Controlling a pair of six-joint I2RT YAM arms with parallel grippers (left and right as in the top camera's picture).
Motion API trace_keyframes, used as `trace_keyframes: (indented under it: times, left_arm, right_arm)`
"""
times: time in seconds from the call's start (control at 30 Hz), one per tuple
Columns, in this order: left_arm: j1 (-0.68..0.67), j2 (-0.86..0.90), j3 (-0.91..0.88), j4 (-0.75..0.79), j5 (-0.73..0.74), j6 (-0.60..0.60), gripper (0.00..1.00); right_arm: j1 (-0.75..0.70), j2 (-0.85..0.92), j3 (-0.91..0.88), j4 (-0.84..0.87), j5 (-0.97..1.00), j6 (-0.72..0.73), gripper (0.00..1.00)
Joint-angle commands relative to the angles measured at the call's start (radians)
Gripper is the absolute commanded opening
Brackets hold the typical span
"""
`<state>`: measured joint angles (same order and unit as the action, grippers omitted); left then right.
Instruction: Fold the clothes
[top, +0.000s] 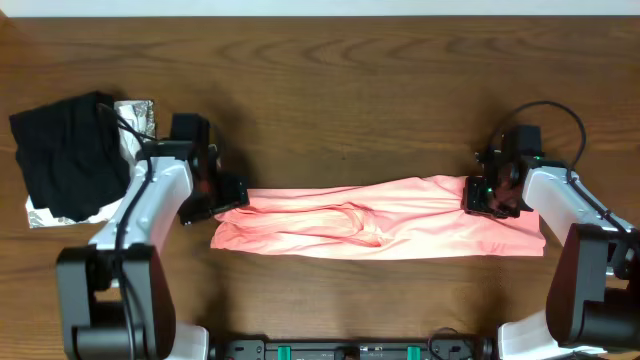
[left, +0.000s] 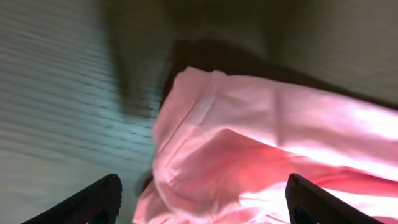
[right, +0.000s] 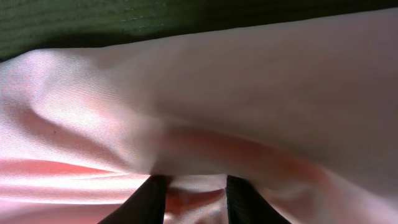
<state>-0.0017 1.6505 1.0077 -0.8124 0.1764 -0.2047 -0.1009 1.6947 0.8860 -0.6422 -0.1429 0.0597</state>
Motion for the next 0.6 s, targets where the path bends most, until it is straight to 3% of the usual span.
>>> trace_keyframes:
  times: [0.0, 0.27, 0.33, 0.43, 0.47, 0.57]
  left_arm:
    - [0.003, 0.054, -0.023, -0.001, 0.023, 0.016, 0.85]
    - [0.003, 0.146, -0.035, 0.018, 0.043, 0.017, 0.82]
    - [0.002, 0.146, -0.035, 0.018, 0.049, 0.018, 0.66]
    - [0.002, 0.145, -0.035, 0.021, 0.049, 0.018, 0.14]
    - [0.003, 0.145, -0.035, 0.021, 0.049, 0.017, 0.06]
    - [0.003, 0.145, -0.035, 0.021, 0.049, 0.017, 0.06]
  right_arm:
    - [-0.019, 0.034, -0.032, -0.004, 0.082, -0.009, 0.32]
    - [-0.019, 0.034, -0.032, -0.004, 0.082, -0.009, 0.33]
    - [-0.019, 0.034, -0.032, -0.004, 0.082, -0.009, 0.33]
    - [-0.019, 0.034, -0.032, -0.004, 0.082, -0.009, 0.33]
    - [-0.019, 0.034, -0.032, -0.004, 0.082, -0.009, 0.33]
    - [-0.019, 0.034, -0.032, -0.004, 0.082, -0.009, 0.33]
